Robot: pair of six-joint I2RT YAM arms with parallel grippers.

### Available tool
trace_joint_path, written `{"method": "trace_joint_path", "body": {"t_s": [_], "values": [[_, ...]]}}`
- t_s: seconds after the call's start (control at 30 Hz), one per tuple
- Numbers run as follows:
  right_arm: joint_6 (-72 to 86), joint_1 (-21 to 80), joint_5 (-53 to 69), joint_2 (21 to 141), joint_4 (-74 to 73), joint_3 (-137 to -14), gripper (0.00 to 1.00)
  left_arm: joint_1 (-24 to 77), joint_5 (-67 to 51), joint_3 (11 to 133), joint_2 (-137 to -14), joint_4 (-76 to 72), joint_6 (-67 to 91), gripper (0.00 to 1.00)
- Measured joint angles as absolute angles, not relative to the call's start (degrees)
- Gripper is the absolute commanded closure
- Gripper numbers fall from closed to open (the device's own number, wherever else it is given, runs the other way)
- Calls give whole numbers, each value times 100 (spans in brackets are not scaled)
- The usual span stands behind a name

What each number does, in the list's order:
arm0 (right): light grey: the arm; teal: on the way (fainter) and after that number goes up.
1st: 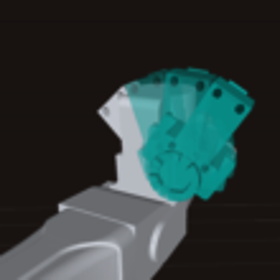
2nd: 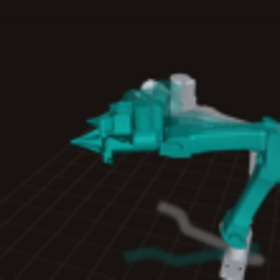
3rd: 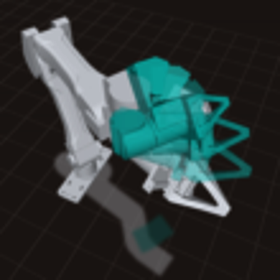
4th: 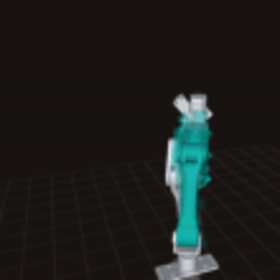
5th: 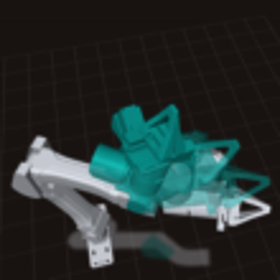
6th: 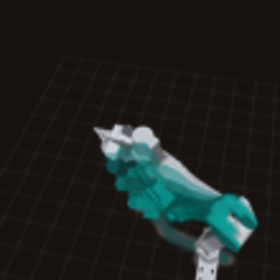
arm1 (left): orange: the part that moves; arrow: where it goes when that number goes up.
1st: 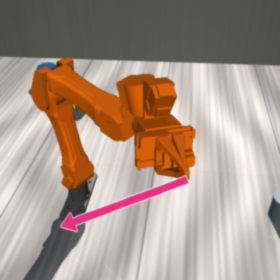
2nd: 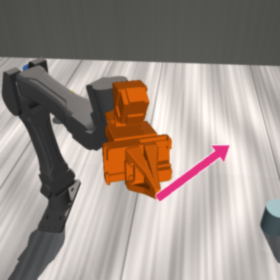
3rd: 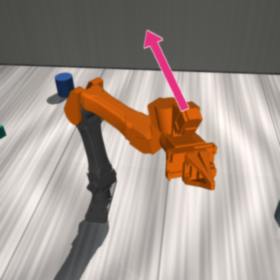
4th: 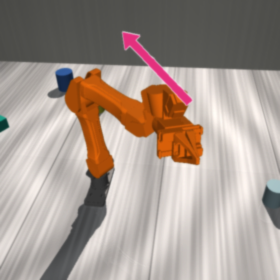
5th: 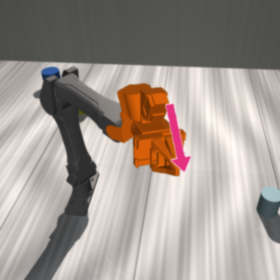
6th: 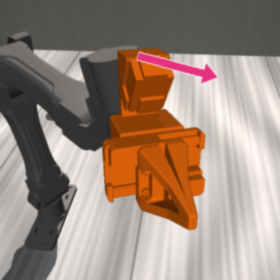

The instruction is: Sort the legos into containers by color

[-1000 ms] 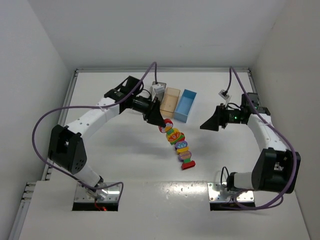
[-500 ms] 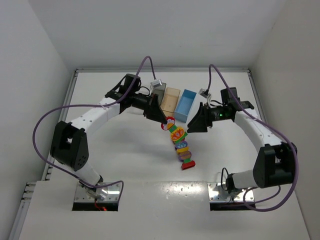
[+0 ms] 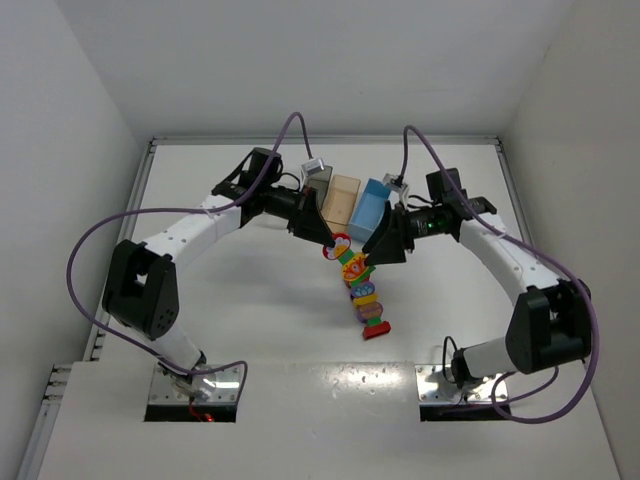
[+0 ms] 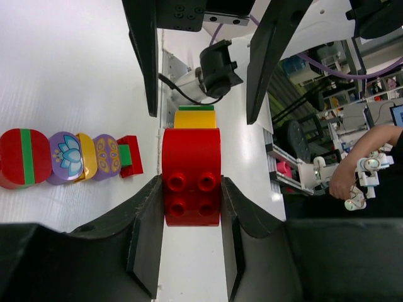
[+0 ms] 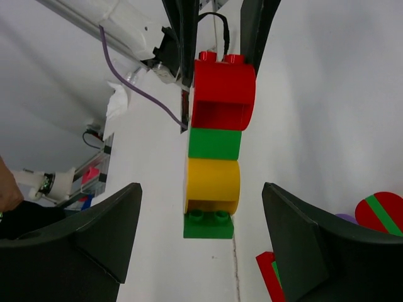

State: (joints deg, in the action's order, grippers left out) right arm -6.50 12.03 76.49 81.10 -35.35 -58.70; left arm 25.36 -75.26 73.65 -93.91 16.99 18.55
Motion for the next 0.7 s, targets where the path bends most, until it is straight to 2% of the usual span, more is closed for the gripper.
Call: {"method": "trace_joint_path", "body": {"t_s": [0.07,0.1,0.13,0.4,0.5,0.57,0.6,0.7], "values": [[-613,1253,7664,8197,-3470,-5942,28,2536,-7524,7365,-9391,1699,1855,100],[-600,1278,7669,8243,-3439,-5961,35,2536,-7522,7365,-9391,1699,1855,100],[-596,1306,7669,8294,-3422,-5972,37,2536,-7522,7365,-9391,1699,1855,100],[-746,1483,7627,8510,-3522,-5975,47,2541,-7505,7319,-9391,1693,1855,100],[-891,1514,7566,8523,-3656,-5977,58,2554,-7476,7317,-9391,1684,1852,100],[-1011,1542,7474,8538,-3765,-5992,73,2552,-7437,7314,-9391,1675,1850,100],[-1068,1553,7417,8554,-3841,-6010,87,2554,-7435,7314,-9391,1671,1846,100],[-1369,1599,7288,8593,-4119,-6090,100,2569,-7411,7317,-9419,1667,1826,100]]}}
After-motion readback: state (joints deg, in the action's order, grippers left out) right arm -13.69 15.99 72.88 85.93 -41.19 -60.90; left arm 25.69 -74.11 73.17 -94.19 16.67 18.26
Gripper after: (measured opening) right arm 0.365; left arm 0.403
